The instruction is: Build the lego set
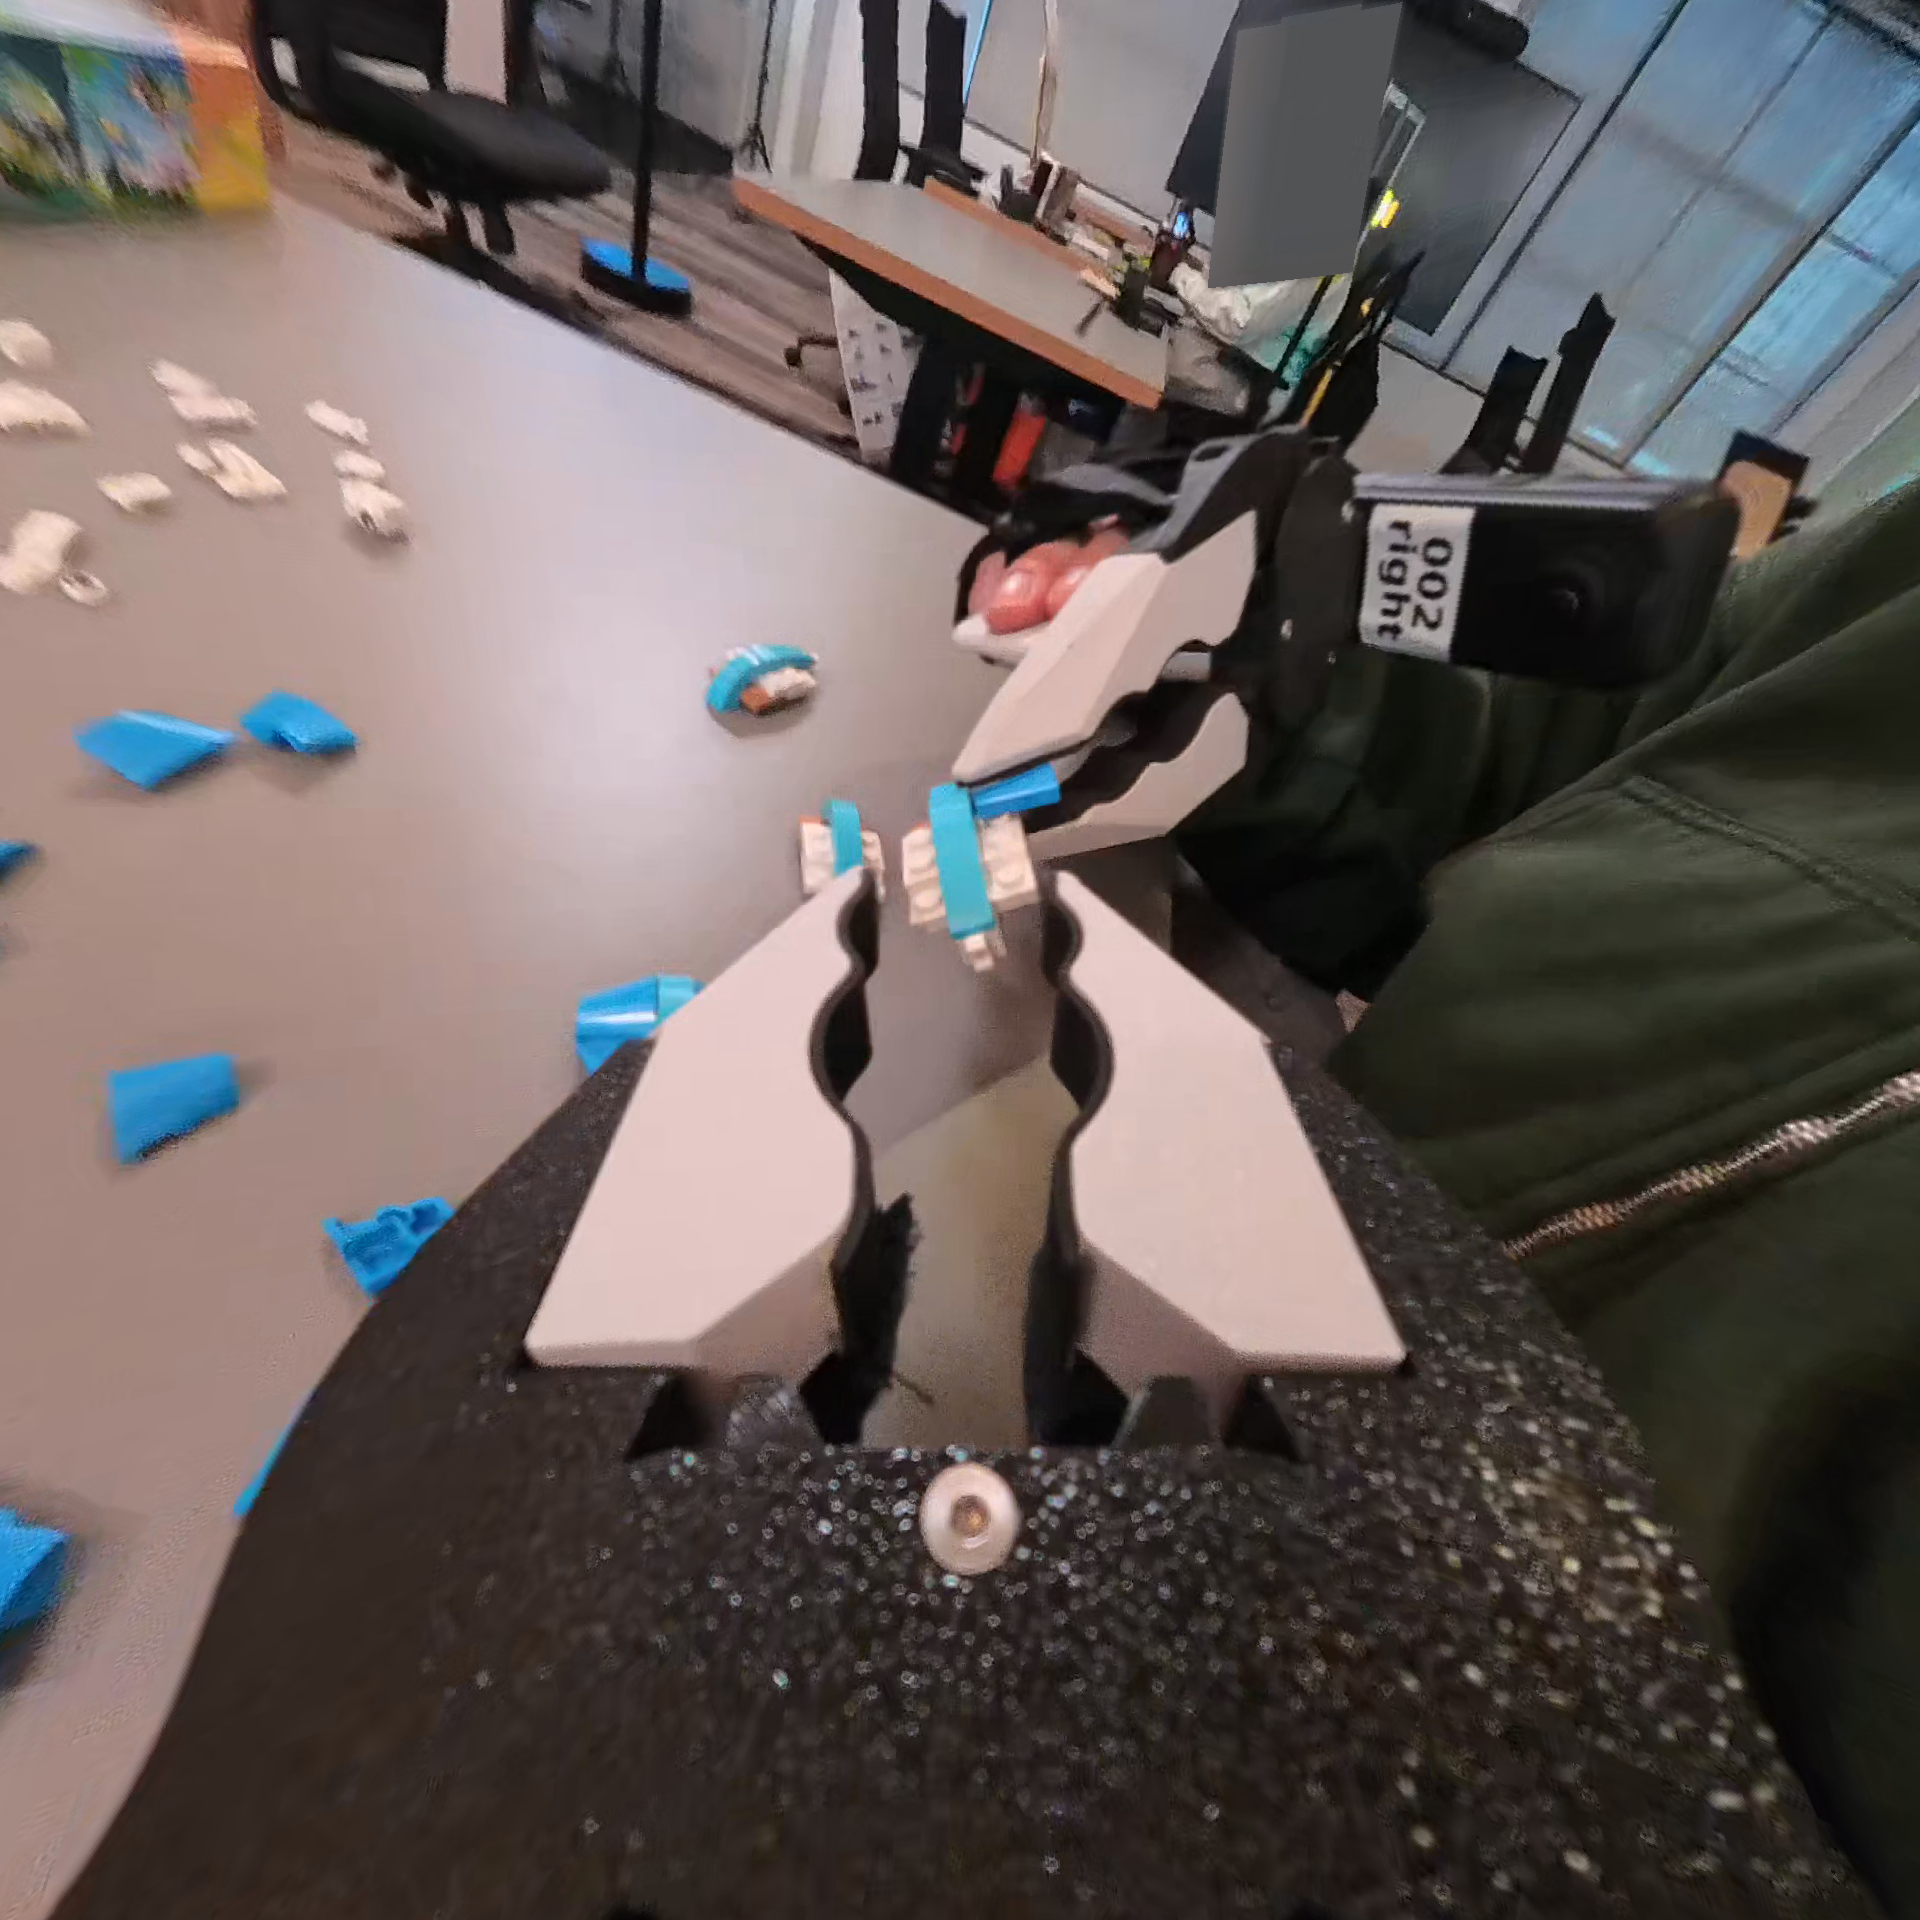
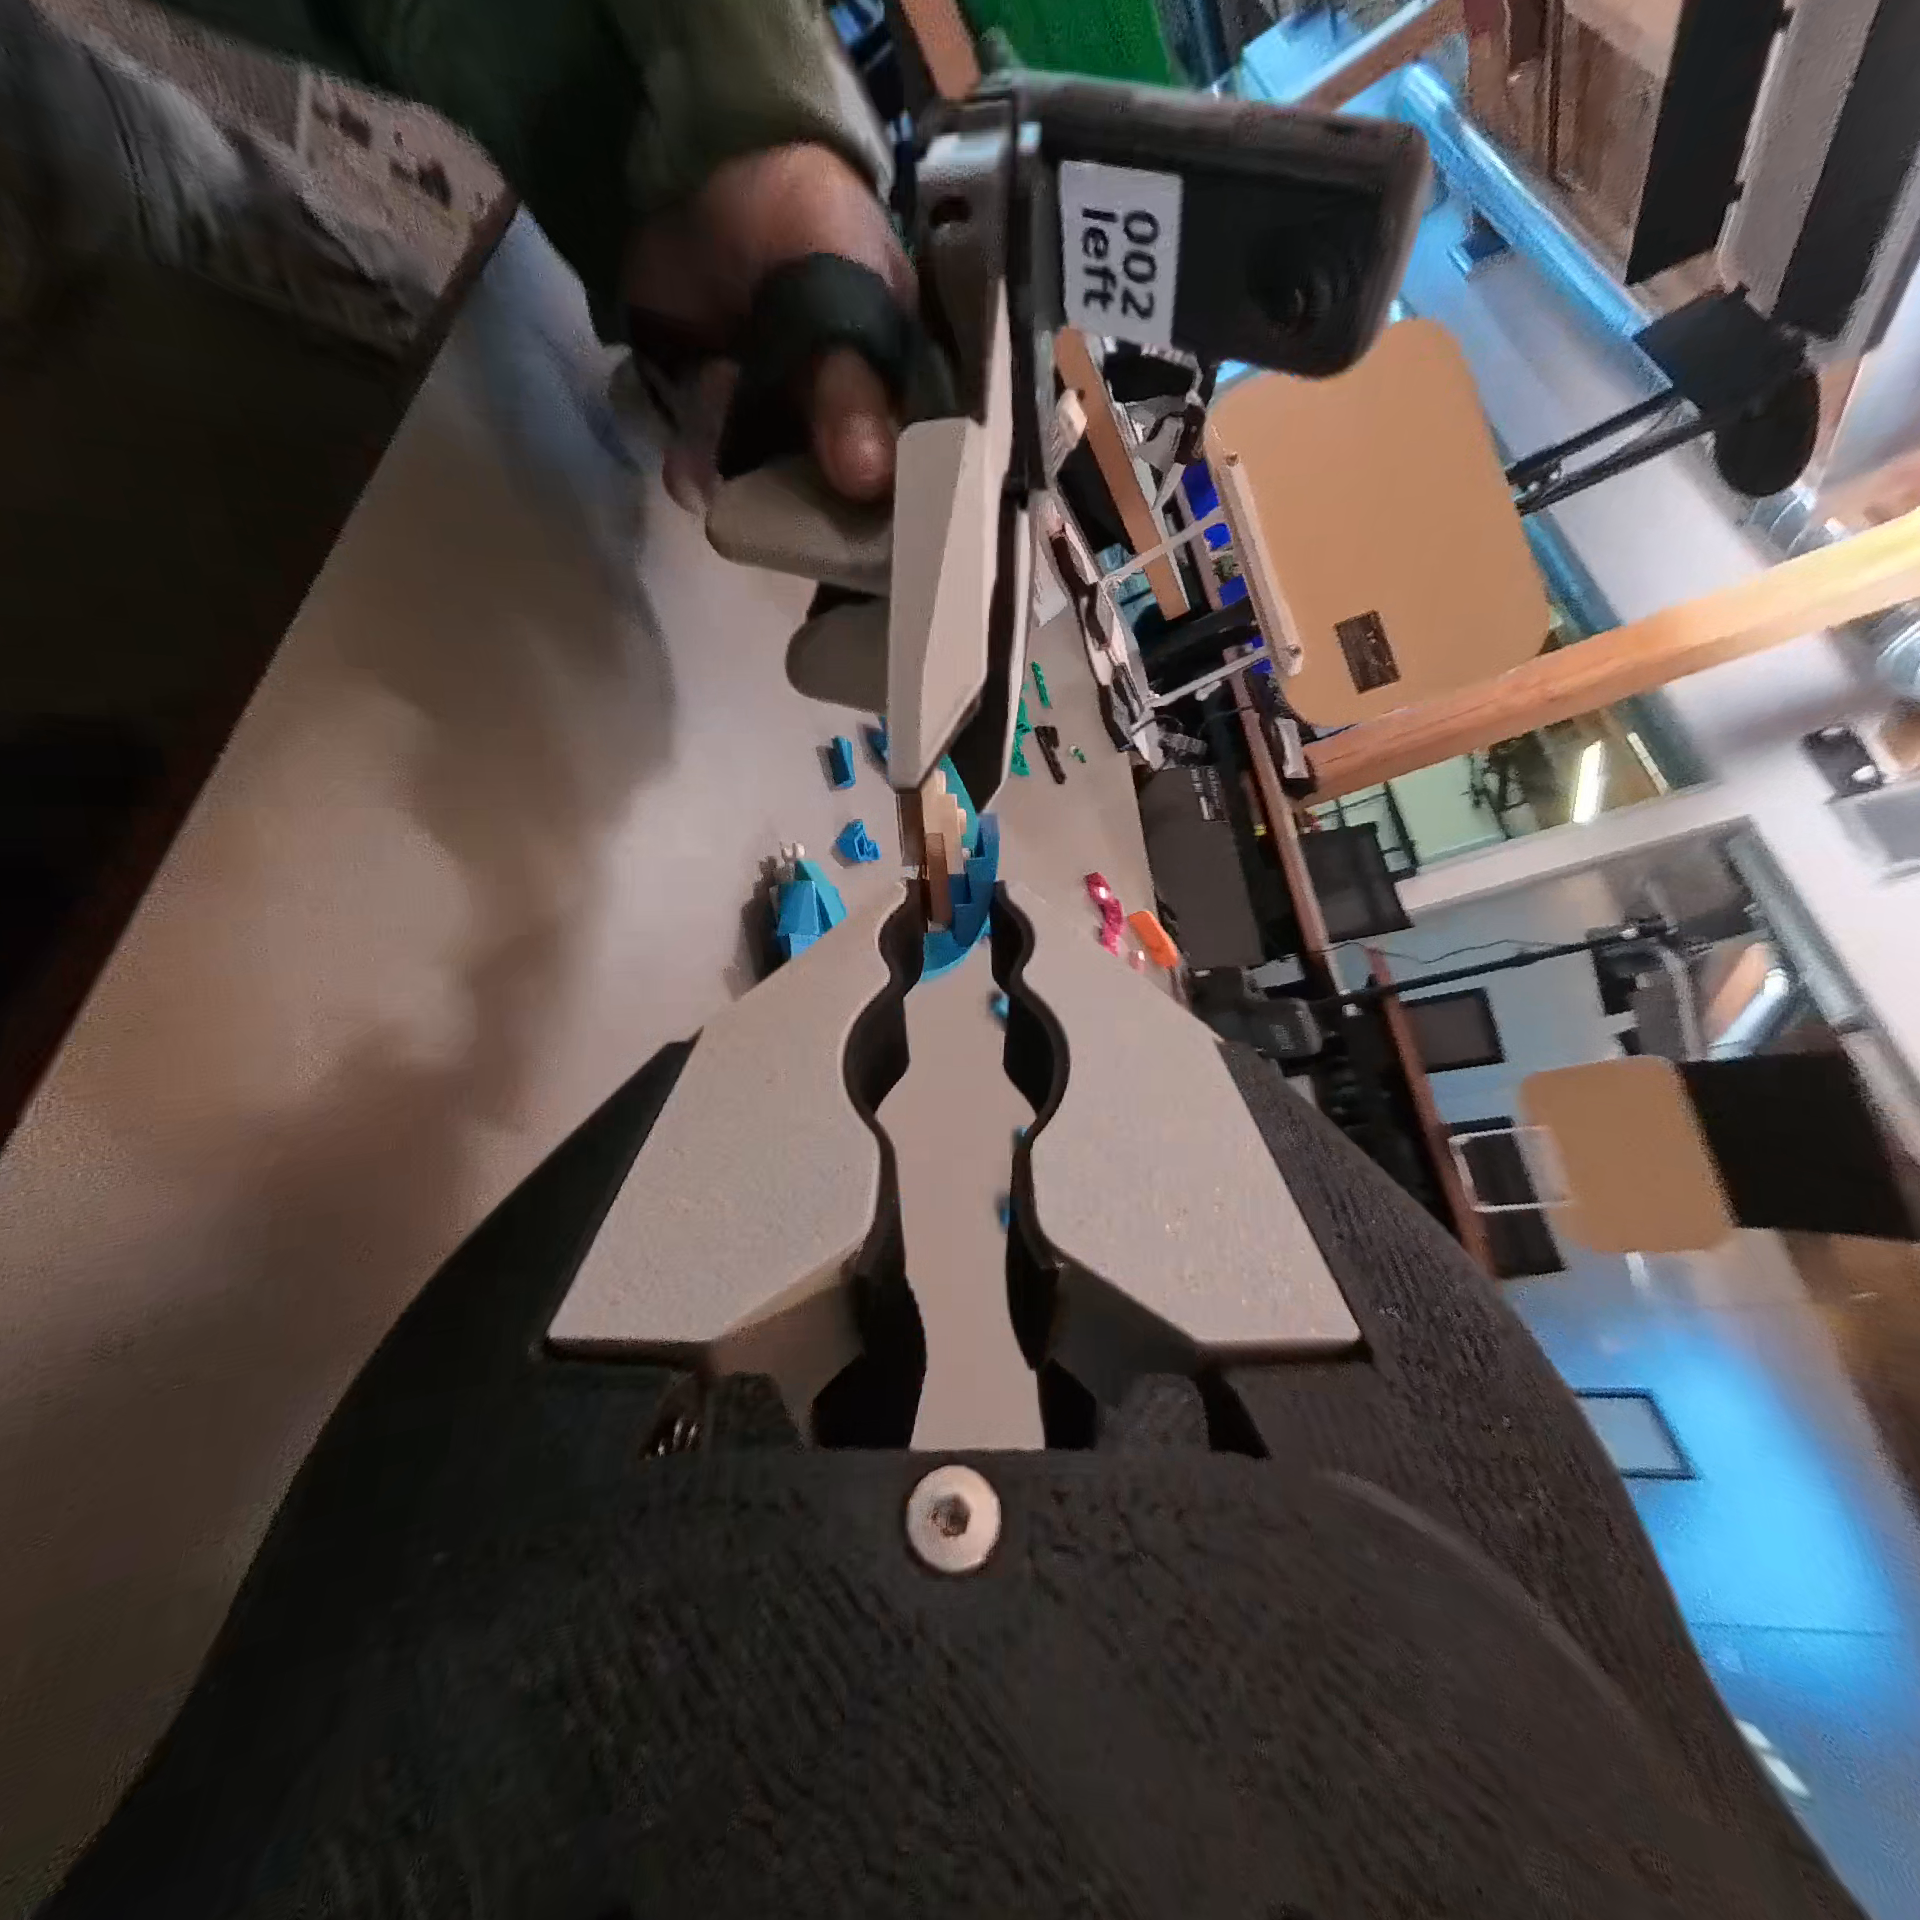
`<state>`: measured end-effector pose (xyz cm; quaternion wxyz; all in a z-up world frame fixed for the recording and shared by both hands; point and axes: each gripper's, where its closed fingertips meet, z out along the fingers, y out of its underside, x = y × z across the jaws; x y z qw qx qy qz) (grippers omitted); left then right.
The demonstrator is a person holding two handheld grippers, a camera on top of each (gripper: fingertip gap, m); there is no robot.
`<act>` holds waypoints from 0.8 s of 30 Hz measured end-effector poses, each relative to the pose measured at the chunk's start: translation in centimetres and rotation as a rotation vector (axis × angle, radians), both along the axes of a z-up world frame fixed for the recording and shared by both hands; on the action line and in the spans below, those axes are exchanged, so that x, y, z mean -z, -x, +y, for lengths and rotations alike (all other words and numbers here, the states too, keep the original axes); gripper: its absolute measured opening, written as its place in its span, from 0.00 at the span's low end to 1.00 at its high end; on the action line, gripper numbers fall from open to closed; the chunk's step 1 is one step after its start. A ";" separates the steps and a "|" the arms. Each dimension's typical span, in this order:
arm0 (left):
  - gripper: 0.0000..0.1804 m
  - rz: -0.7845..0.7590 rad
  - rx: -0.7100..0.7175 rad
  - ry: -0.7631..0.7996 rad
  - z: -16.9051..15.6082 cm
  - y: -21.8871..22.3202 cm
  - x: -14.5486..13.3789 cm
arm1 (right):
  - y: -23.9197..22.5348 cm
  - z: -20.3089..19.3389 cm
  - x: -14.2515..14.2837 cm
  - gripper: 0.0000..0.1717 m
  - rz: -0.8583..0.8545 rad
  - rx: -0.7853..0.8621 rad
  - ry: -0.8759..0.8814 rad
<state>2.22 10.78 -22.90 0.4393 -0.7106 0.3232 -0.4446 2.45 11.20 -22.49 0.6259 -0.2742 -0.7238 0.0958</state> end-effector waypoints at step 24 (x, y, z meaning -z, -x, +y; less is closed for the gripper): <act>0.13 0.580 0.304 -0.304 -2.4 3.6 6.4 | -1.2 2.1 2.9 0.30 -0.112 0.012 0.652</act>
